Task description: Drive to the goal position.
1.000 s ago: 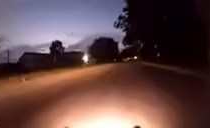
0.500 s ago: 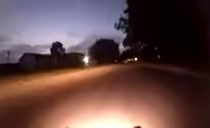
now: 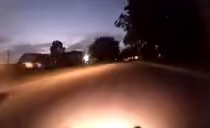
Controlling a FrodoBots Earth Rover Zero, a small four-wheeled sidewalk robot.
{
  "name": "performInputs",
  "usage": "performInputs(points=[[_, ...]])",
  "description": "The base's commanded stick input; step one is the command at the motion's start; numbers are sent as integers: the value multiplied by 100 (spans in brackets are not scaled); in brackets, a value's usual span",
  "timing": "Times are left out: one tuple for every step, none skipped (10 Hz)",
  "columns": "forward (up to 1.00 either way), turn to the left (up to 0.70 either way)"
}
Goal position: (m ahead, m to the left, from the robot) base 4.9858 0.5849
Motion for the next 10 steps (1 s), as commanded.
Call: performInputs(points=[[70, -19], [70, -25], [70, -31], [70, -35], [70, -35], [70, -35], [70, -35], [70, -35], [70, -35], [70, -35]])
